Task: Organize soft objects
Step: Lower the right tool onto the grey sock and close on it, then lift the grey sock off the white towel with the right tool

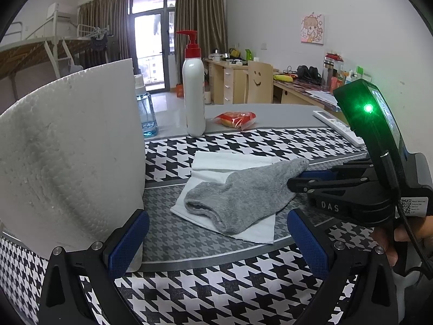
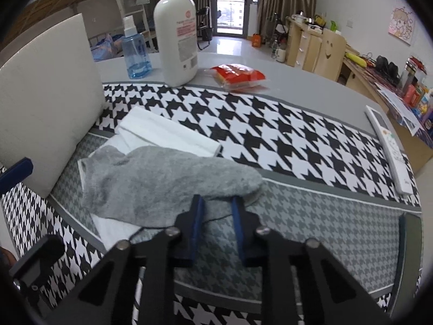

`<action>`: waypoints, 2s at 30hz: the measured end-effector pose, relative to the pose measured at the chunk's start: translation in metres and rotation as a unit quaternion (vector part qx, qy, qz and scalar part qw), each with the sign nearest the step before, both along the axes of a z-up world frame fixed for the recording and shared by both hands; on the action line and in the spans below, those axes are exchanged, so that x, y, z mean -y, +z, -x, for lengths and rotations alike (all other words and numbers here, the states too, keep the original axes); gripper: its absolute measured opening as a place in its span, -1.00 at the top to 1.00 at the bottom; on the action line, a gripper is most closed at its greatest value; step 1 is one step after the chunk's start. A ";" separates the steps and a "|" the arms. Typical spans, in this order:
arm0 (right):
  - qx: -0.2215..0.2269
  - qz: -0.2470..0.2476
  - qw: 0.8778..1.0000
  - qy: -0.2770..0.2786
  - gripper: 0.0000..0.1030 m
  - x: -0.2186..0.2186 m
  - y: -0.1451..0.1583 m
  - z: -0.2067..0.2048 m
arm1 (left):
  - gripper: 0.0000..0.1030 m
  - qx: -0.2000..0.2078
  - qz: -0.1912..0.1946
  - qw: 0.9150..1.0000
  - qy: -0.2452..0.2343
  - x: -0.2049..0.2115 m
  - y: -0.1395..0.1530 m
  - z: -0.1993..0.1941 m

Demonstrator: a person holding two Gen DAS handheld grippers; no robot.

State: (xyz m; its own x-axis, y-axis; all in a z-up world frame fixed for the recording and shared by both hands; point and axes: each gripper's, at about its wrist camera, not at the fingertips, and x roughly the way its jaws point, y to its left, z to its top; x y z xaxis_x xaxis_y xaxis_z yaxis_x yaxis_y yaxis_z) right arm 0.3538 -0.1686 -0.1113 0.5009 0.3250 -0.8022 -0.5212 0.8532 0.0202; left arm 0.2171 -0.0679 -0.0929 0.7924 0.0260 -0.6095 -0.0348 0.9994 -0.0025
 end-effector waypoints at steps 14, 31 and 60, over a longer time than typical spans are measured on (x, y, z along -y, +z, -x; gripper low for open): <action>0.008 -0.031 0.999 -0.003 0.88 0.021 0.019 0.021 | -0.98 0.004 0.003 1.000 0.006 0.000 0.007 0.006; 0.083 -0.085 0.993 -0.014 0.88 0.053 0.080 0.068 | -0.98 -0.003 0.010 1.000 -0.017 0.018 0.007 0.016; 0.078 -0.099 0.991 -0.046 0.88 0.102 0.073 0.091 | -0.98 -0.030 -0.008 0.991 -0.129 0.052 0.005 -0.018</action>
